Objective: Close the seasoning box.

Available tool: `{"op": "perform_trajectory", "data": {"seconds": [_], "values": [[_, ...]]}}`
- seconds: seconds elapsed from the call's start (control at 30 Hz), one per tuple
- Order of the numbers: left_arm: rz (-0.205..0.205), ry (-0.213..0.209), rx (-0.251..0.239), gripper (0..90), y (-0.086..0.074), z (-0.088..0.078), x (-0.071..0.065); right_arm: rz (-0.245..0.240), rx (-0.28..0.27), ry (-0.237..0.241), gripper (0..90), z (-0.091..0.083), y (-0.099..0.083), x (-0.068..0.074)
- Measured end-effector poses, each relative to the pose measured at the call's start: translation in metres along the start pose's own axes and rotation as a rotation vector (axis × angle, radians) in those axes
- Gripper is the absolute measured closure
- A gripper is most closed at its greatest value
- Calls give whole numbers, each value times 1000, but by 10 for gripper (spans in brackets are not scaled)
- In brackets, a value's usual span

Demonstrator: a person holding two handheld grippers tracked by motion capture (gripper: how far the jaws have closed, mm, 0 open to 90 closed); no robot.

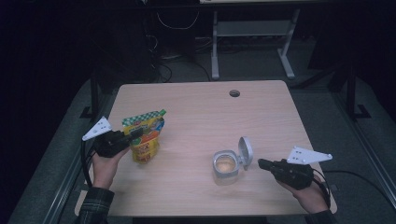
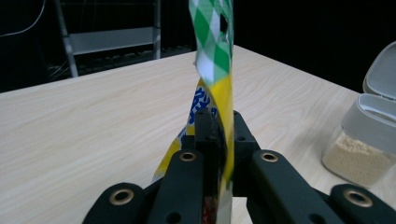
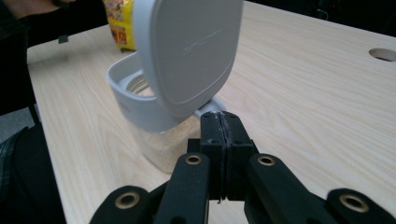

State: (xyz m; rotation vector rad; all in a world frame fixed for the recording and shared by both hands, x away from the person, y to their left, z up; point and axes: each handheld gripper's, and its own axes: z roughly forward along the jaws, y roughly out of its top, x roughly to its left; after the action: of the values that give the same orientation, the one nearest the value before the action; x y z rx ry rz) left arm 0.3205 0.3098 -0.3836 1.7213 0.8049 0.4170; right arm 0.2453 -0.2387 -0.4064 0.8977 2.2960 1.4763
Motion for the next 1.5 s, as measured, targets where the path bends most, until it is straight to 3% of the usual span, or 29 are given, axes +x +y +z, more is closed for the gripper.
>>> {"op": "perform_trajectory", "data": {"seconds": [0.17,0.3,0.47,0.77,1.13,1.5], "values": [[-14,4,3,816,-9,-8,2,8,-10,-3,897,2,6,-5],[-11,16,20,637,-13,-11,1,3,-16,-8,900,4,12,-6],[-8,7,2,430,-18,-20,-4,0,-34,-5,900,5,19,-10],[10,4,21,241,-32,-36,-16,-12,-56,7,900,9,34,-10],[16,32,48,180,-50,-58,-26,-26,-78,47,900,11,45,-2],[17,24,57,178,-54,-61,-29,-55,-42,109,900,40,51,11]]}}
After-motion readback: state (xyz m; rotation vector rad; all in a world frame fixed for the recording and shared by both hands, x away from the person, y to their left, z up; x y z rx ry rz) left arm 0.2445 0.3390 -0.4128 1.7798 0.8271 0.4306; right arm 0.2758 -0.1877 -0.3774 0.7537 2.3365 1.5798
